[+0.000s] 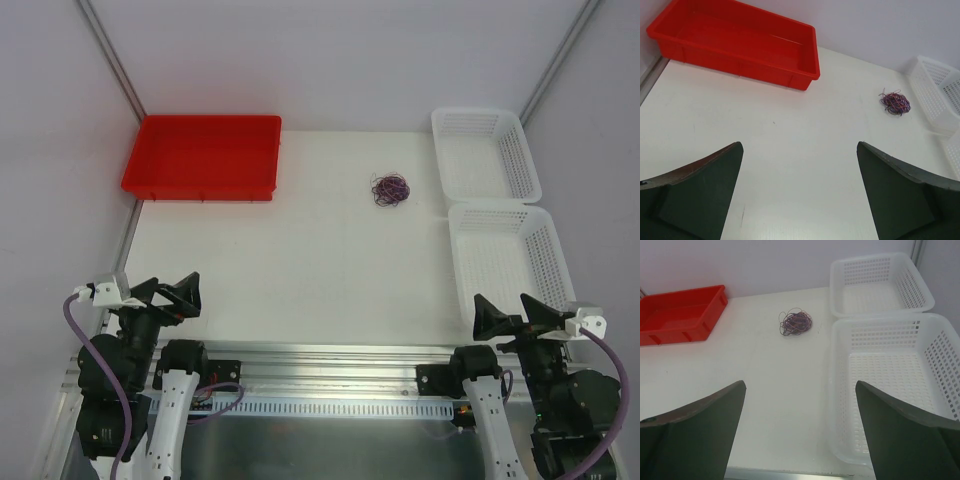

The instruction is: Untangle the cables

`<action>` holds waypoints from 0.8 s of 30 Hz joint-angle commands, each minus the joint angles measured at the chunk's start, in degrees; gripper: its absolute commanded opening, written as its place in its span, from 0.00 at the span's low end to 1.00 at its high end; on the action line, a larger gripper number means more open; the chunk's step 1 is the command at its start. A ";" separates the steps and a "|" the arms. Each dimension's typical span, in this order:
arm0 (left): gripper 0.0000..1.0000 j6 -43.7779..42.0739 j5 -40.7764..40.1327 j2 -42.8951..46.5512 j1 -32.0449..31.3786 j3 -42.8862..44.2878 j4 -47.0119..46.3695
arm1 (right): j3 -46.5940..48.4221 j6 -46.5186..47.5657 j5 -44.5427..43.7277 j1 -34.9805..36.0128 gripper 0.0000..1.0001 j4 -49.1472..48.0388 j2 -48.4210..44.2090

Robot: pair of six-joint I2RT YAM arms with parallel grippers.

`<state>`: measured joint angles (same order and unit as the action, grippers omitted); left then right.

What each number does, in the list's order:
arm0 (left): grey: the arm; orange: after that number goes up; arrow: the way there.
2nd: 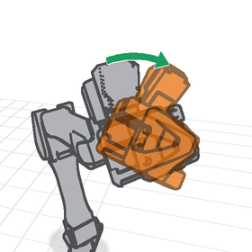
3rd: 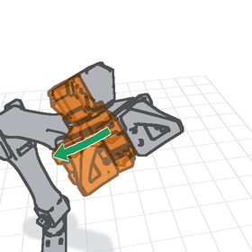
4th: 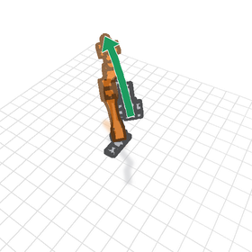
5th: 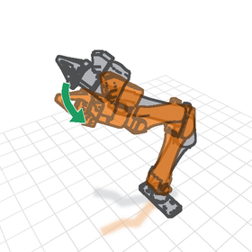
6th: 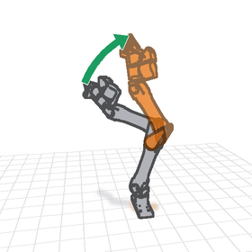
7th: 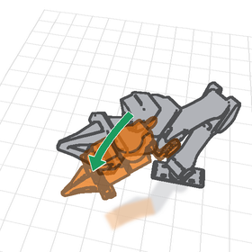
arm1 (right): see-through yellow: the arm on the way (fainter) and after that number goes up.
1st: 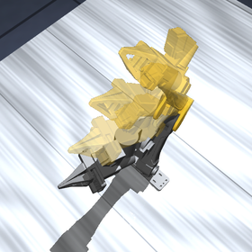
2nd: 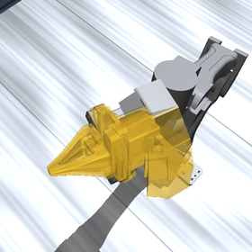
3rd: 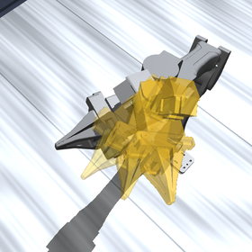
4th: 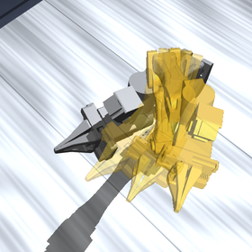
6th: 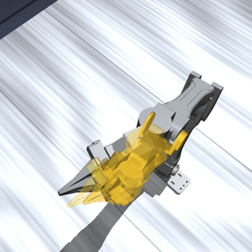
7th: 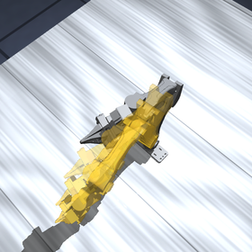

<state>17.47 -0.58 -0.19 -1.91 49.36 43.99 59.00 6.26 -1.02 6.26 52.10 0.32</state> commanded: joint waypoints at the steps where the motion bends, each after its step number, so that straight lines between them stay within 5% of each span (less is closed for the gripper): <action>1: 0.99 1.16 -1.18 9.68 -0.28 0.65 -0.66 | -0.38 0.86 0.49 -0.46 0.97 -2.35 -6.73; 15: 0.99 13.28 -3.55 0.72 -0.28 -6.21 -0.75 | -1.70 -2.56 6.31 -0.37 0.97 -2.35 9.07; 24: 0.99 14.87 2.67 -19.83 -0.28 -6.22 -1.01 | -2.14 -3.19 13.06 -0.64 0.97 -10.96 28.56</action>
<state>31.22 -2.33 -13.82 -1.91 42.50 43.86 56.82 3.60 8.23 6.11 48.01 24.45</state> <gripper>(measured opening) 0.992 0.969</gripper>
